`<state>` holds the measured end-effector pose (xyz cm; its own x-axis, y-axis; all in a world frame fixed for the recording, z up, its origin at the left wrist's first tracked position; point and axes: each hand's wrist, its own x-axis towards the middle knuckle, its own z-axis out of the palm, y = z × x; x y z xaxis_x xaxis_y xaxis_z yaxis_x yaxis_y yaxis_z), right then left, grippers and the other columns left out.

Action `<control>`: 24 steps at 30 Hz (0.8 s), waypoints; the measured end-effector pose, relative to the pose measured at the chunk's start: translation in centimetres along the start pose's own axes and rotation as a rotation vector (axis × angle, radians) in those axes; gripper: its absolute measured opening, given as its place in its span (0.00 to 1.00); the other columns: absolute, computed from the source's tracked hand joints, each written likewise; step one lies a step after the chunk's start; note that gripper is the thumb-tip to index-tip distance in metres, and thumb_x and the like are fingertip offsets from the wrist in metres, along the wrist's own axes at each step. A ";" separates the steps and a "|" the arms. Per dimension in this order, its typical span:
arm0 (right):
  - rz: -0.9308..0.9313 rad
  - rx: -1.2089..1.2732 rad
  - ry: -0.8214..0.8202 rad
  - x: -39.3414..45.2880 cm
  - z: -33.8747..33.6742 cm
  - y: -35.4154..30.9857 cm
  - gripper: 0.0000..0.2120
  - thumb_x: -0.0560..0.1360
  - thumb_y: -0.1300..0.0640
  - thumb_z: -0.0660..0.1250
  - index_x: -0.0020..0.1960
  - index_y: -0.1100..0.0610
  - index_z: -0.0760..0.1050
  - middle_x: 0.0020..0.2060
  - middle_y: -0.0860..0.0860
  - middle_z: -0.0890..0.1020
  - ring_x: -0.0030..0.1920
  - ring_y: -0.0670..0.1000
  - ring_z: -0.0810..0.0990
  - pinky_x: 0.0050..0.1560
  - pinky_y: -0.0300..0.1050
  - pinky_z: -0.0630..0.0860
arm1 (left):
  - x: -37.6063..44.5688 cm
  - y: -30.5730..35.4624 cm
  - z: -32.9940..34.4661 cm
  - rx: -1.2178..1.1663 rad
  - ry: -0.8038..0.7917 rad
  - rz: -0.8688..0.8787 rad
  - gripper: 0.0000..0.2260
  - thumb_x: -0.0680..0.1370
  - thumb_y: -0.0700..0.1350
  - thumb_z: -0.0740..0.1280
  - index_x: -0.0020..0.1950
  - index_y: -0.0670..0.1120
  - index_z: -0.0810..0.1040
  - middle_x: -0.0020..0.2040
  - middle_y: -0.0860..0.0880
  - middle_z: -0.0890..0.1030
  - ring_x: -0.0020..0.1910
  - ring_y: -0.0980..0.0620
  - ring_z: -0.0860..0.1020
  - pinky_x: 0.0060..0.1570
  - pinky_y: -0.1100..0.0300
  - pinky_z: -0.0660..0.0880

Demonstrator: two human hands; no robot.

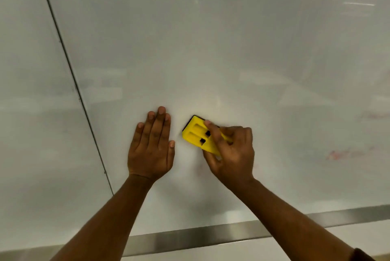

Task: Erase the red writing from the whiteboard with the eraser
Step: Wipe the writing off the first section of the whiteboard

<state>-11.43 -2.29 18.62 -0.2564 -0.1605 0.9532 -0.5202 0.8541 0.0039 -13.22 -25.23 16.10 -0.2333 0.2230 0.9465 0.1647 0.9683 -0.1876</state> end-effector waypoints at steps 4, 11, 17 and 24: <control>-0.209 -0.041 -0.182 -4.8 -1.2 1.9 0.26 0.74 0.53 0.76 0.71 0.49 0.78 0.46 0.58 0.77 0.43 0.59 0.72 0.41 0.51 0.75 | -0.1 -0.1 0.0 -0.011 -0.004 0.008 0.30 0.86 0.50 0.50 0.87 0.42 0.49 0.88 0.46 0.46 0.87 0.47 0.47 0.85 0.51 0.45; 0.059 -0.017 -0.045 -4.0 0.0 1.7 0.28 0.77 0.48 0.72 0.75 0.44 0.70 0.52 0.55 0.73 0.49 0.57 0.72 0.48 0.47 0.70 | -0.4 0.1 0.1 -0.012 0.002 -0.004 0.30 0.86 0.50 0.51 0.87 0.42 0.50 0.88 0.46 0.47 0.87 0.46 0.48 0.85 0.50 0.46; -0.237 -0.024 -0.264 -11.5 0.6 1.4 0.24 0.75 0.60 0.73 0.70 0.46 0.79 0.48 0.57 0.80 0.42 0.60 0.76 0.45 0.52 0.76 | -0.4 0.0 0.1 -0.016 -0.004 -0.003 0.30 0.87 0.51 0.51 0.87 0.43 0.49 0.88 0.47 0.46 0.87 0.47 0.47 0.85 0.50 0.45; -0.014 -0.014 -0.140 -8.6 1.4 0.8 0.25 0.78 0.56 0.70 0.74 0.47 0.73 0.52 0.59 0.77 0.46 0.61 0.74 0.50 0.53 0.72 | -0.4 0.0 0.3 -0.010 0.007 -0.007 0.30 0.86 0.51 0.51 0.87 0.43 0.49 0.88 0.47 0.46 0.87 0.47 0.47 0.85 0.50 0.46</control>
<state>-10.75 -0.93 9.96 -0.3605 -0.2393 0.9016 -0.5135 0.8578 0.0224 -13.37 -25.30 15.61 -0.2274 0.2157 0.9496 0.1724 0.9687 -0.1788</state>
